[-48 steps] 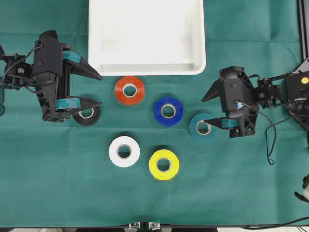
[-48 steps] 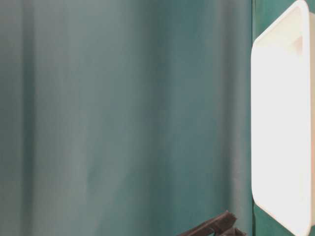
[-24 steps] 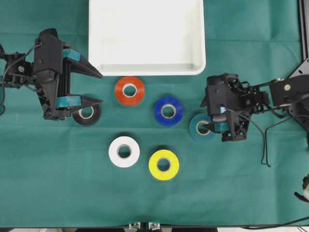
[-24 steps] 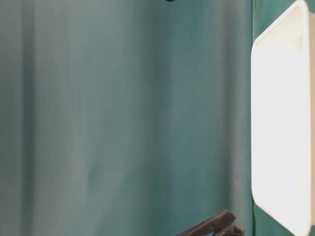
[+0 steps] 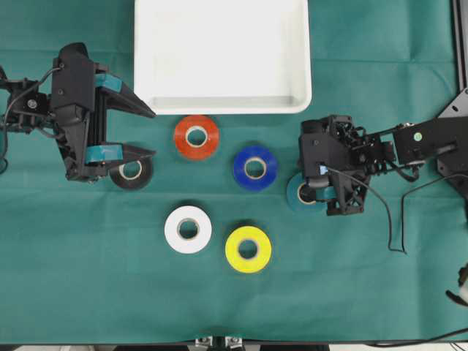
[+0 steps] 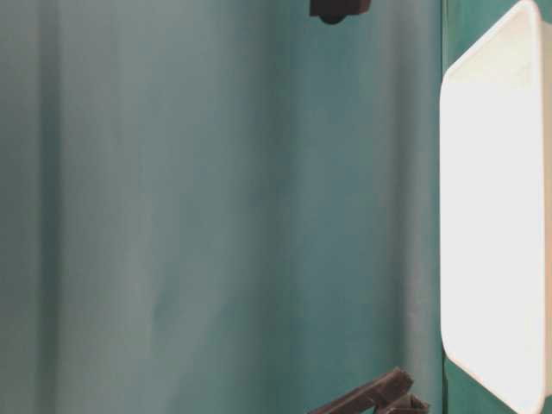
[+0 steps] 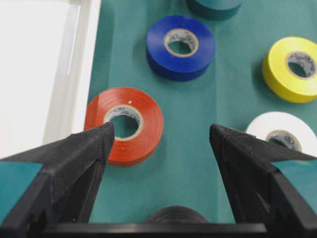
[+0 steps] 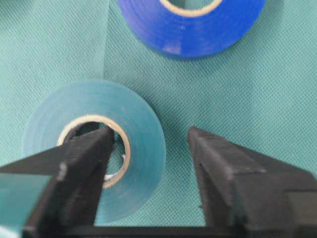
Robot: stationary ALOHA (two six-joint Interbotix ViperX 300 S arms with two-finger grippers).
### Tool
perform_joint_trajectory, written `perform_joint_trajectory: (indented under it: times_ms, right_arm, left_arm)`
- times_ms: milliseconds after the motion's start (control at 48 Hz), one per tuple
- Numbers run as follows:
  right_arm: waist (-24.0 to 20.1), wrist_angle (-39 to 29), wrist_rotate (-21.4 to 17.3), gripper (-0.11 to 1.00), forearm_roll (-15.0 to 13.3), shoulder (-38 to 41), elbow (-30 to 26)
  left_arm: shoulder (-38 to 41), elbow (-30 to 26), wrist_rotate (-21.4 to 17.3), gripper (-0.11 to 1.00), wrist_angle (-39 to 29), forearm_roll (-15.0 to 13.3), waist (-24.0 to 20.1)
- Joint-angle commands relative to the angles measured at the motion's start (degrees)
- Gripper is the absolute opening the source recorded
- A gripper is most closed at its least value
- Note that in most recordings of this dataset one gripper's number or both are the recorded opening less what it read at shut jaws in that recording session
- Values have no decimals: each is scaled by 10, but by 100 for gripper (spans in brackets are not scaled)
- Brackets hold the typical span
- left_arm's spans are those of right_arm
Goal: Put the tape alternately from left to right into the white case.
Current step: 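Lower the right gripper into the teal tape roll and close it, then lift the teal tape with the right gripper and carry it to the tray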
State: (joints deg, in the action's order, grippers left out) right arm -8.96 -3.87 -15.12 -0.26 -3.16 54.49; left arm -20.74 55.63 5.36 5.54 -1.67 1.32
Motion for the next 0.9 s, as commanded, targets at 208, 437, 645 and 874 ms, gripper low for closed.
perform_joint_trajectory:
  times_ms: [208,437,645,874]
  right_arm:
    - [-2,-14,0,25,-1,-4,-20]
    - [-2,-14,1,25,-1,-4,-26]
    - [-2,-18,0,25,-1,-36,-34]
    - [-2,-53,-1,25,-1,-105,-54]
  left_arm:
    - [-4,-7,1,88,3,0,-2]
    - [-4,-8,1,88,3,0,-2]
    - [-4,-9,1,88,3,0,-2]
    - [-4,-7,2,88,3,0,-2]
